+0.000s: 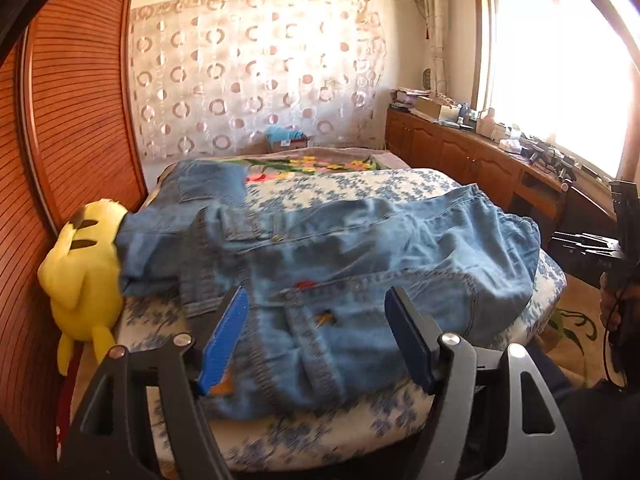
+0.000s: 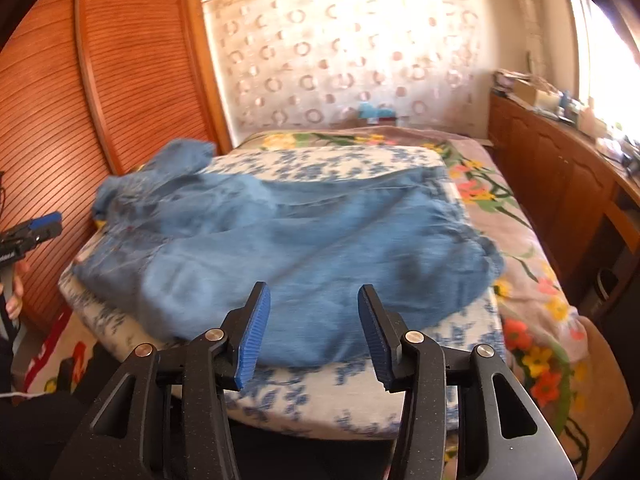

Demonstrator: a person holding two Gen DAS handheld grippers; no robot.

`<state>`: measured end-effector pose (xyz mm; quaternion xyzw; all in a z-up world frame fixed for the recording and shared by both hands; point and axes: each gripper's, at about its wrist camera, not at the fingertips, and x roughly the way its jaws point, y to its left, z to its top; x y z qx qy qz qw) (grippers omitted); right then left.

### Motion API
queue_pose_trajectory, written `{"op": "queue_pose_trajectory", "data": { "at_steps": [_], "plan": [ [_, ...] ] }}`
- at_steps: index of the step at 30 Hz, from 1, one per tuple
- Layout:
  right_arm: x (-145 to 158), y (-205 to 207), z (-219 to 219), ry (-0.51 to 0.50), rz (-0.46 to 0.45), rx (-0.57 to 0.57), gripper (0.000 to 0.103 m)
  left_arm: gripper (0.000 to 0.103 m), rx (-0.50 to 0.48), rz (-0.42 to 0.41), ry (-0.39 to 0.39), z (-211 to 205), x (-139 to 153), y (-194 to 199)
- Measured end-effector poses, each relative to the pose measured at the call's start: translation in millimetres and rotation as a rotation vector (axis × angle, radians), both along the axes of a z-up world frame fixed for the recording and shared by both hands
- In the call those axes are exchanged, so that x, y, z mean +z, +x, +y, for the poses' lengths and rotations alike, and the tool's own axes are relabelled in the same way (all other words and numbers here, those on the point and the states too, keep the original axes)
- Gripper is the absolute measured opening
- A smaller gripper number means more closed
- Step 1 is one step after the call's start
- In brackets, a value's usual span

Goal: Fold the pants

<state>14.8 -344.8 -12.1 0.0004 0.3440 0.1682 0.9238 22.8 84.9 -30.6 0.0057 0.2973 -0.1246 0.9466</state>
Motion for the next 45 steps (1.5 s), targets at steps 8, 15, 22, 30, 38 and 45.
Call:
{"op": "queue_pose_trajectory", "data": {
  "at_steps": [8, 15, 22, 30, 38, 45],
  "plan": [
    [-6, 6, -34, -0.016, -0.014, -0.104, 0.052, 0.071, -0.030, -0.010, 0.018, -43, -5, 19],
    [-17, 9, -57, -0.024, -0.004, -0.176, 0.053, 0.071, -0.049, 0.017, 0.024, -67, -15, 29],
    [-27, 14, -68, -0.030, 0.010, -0.224, 0.060, 0.071, -0.064, 0.058, 0.014, -86, -30, 42],
    [-37, 24, -75, -0.028, 0.031, -0.247, 0.064, 0.071, -0.071, 0.117, 0.019, -95, -56, 50],
    [-40, 30, -77, -0.011, 0.050, -0.254, 0.064, 0.071, -0.045, 0.125, 0.010, -99, -74, 50],
    [-44, 43, -88, 0.034, 0.087, -0.270, 0.064, 0.072, -0.026, 0.119, 0.000, -100, -76, 50]
  ]
}}
